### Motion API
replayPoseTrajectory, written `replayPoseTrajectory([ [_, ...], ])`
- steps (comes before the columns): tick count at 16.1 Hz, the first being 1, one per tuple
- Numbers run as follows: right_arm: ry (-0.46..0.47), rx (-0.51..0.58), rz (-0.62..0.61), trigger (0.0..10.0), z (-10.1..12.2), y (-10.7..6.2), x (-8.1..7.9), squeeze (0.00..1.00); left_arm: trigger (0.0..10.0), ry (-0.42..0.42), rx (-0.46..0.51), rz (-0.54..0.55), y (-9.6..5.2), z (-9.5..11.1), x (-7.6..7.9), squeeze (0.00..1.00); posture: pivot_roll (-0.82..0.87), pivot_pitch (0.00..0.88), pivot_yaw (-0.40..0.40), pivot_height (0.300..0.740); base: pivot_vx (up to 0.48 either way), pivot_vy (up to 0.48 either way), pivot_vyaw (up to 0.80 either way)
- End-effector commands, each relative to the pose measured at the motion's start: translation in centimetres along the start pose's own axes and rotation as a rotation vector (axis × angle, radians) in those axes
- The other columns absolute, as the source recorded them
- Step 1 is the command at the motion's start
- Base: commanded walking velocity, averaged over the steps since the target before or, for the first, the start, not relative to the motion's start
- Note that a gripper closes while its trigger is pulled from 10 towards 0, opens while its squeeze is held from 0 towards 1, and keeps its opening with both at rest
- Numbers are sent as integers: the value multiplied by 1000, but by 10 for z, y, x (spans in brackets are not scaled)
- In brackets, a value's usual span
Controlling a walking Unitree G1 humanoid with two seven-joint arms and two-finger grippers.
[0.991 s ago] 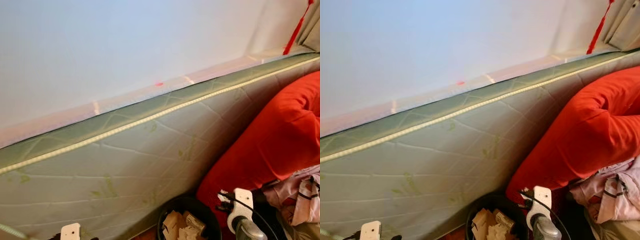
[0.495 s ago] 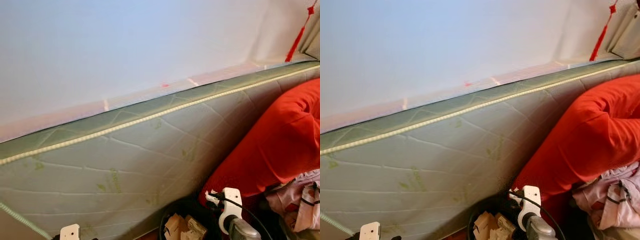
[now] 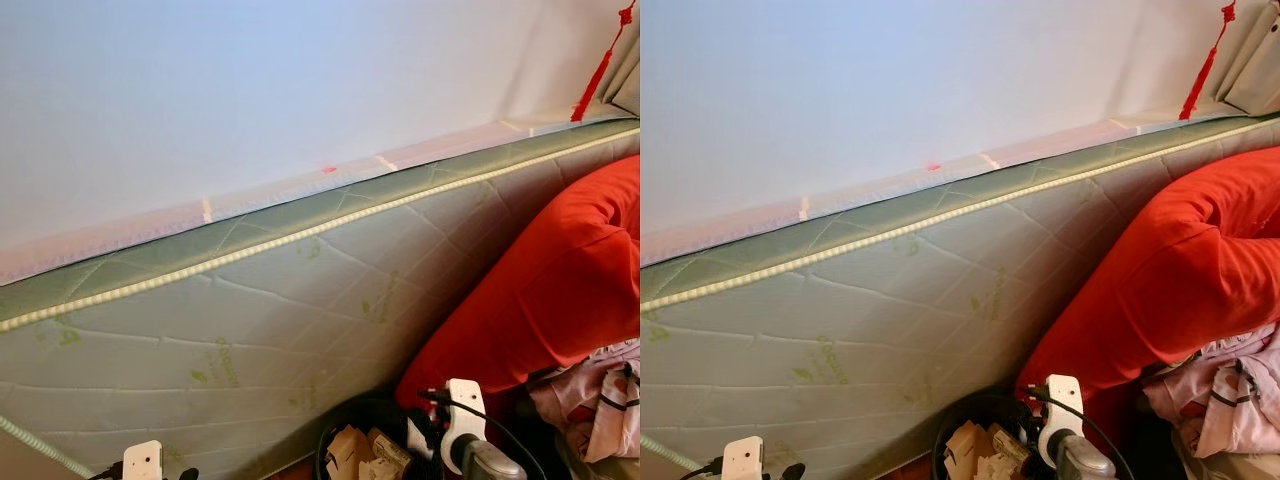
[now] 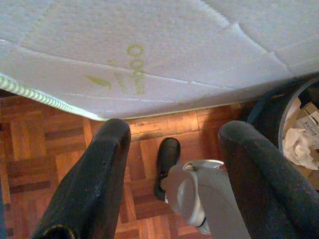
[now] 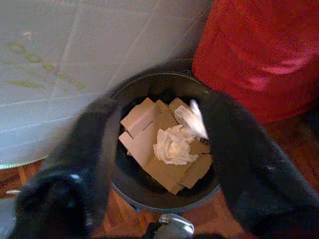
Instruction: Clean up the room
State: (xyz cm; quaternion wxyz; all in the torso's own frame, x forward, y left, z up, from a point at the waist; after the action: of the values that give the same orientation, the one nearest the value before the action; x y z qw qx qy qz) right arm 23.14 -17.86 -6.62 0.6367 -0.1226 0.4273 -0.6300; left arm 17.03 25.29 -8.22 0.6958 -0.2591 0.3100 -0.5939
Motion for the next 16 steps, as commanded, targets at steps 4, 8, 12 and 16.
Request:
replayPoseTrajectory([
  [4,-2,-47,6,10000,-12,-4,6,0,10000,-9,8,-7,4,7,11,0,182,0,-76,740,0,0,0],
  [8,31,22,-154,10000,-12,-10,26,0,10000,-6,12,-26,7,13,24,0,174,0,-75,740,0,0,0],
  [12,107,46,-307,10000,-19,-19,46,0,10000,-8,-1,-25,6,10,23,0,152,0,-58,740,0,0,0],
  [16,108,9,-277,10000,-32,-25,51,0,10000,-8,-14,-23,5,5,21,0,140,0,-52,740,0,0,0],
])
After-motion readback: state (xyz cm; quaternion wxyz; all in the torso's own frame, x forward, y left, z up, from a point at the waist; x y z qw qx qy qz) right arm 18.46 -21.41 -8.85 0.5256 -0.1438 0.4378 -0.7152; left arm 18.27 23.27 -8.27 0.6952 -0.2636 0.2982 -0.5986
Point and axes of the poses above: a point about 5 cm out from each wrist's last joint towards the gripper, its own y axis pointing out of the wrist towards the gripper, its own z axis along the axis of the wrist's last joint, x = y × z, the point moved 1 cm from there along y, pointing out of the wrist towards the gripper, and after that the axes turned 14 degrees about y, right-handed, at the moved point
